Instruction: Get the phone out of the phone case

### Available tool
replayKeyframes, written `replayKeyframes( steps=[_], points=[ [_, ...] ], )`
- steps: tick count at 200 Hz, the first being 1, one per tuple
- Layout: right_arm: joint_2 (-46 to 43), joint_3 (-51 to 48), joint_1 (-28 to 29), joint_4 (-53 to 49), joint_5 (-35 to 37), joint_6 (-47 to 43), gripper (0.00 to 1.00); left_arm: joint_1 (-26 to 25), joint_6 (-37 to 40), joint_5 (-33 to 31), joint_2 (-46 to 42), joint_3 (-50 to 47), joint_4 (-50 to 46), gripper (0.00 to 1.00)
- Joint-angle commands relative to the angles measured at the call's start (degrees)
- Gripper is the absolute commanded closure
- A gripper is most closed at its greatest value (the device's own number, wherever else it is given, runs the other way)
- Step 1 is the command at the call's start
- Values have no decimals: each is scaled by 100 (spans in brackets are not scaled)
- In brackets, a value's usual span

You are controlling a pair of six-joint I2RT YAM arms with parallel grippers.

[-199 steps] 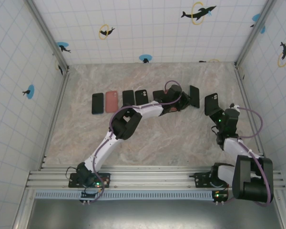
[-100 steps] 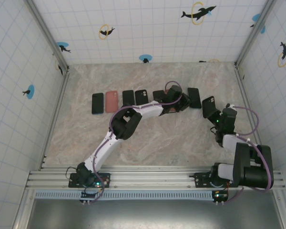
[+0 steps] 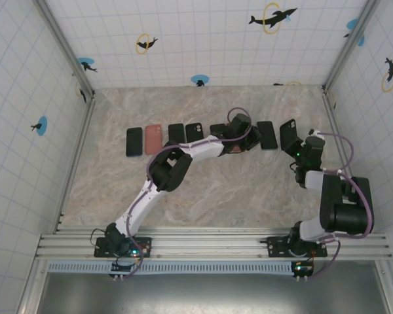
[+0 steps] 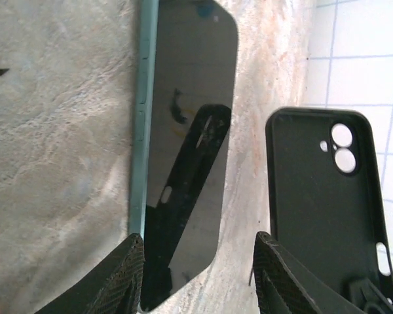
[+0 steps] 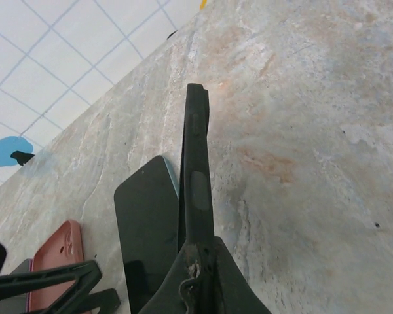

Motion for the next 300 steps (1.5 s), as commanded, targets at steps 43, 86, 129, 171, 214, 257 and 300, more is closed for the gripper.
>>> replayKeyframes(
  steps=[43, 86, 129, 171, 214, 257, 300],
  points=[
    [1069, 699, 18, 888, -283, -415, 100, 63, 692, -113, -924, -9, -421, 48],
    [1655, 1031, -59, 1046, -607, -424, 100, 133, 938, -65, -1834, -731, -249, 43],
    [1797, 1109, -166, 867, -760, -510, 100, 235, 1039, -34, -2384, -1248, -121, 41],
    [1868, 1122, -210, 753, -854, -566, 99, 280, 1091, 10, -2611, -1477, -66, 40],
    [1833, 1111, -283, 696, -822, -769, 90, 342, 1097, 10, -2842, -1809, 41, 39],
    [1855, 1254, -298, 419, -824, -991, 86, 379, 1058, -16, -3060, -2180, 195, 38],
    [1790, 1254, -305, 109, -721, -1345, 83, 416, 1107, 43, -3127, -2245, 153, 37]
  ],
)
